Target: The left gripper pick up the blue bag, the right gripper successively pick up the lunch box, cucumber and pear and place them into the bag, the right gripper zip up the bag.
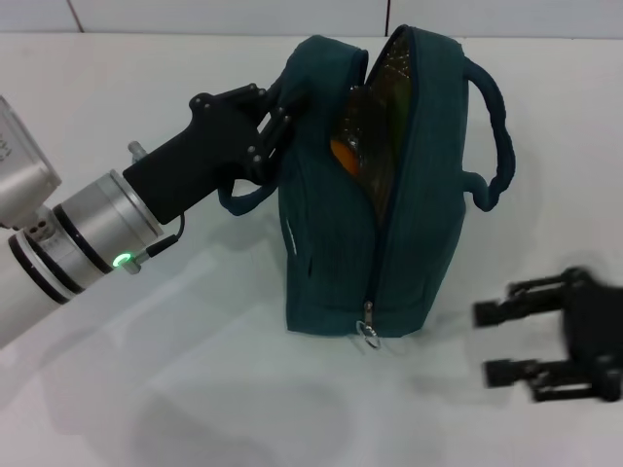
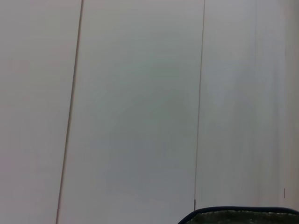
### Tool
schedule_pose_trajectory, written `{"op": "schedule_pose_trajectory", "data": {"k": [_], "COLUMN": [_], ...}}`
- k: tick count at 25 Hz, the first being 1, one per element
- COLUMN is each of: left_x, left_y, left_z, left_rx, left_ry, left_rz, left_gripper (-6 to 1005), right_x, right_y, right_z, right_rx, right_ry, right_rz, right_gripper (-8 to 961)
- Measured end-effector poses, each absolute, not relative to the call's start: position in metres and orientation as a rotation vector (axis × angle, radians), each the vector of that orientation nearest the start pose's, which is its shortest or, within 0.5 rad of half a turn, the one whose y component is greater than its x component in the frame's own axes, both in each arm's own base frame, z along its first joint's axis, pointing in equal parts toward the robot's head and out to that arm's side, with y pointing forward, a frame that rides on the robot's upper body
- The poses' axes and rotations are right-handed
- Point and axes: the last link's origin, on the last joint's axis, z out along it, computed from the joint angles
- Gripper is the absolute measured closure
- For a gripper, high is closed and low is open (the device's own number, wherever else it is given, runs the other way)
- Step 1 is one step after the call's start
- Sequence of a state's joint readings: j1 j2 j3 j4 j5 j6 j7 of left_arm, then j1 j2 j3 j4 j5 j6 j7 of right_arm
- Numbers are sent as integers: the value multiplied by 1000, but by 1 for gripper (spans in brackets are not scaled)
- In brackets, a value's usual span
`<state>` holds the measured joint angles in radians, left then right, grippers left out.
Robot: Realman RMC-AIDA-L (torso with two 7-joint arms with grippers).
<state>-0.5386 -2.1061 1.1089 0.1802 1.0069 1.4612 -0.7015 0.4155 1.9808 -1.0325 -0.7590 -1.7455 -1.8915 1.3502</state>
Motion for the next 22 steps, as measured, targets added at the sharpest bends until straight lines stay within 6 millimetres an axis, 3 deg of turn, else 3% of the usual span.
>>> {"op": "schedule_pose_trajectory", "data": {"k": [7,22], "left_x": [-233,-235], "left_y": [326,324], "left_z": [-46,-48], "left_rx": [-2245,-2246], "left_ry": [-359,-376], "left_rz": [-1182,-1180], "left_gripper": [837,816], "right_x": [237,222], "right_y": [291,307], "right_z": [-35,-75], "right_rx": [-3144,-3141], "right_ry": [456,489], "right_rz": [666,485], "right_gripper": [418,450]}}
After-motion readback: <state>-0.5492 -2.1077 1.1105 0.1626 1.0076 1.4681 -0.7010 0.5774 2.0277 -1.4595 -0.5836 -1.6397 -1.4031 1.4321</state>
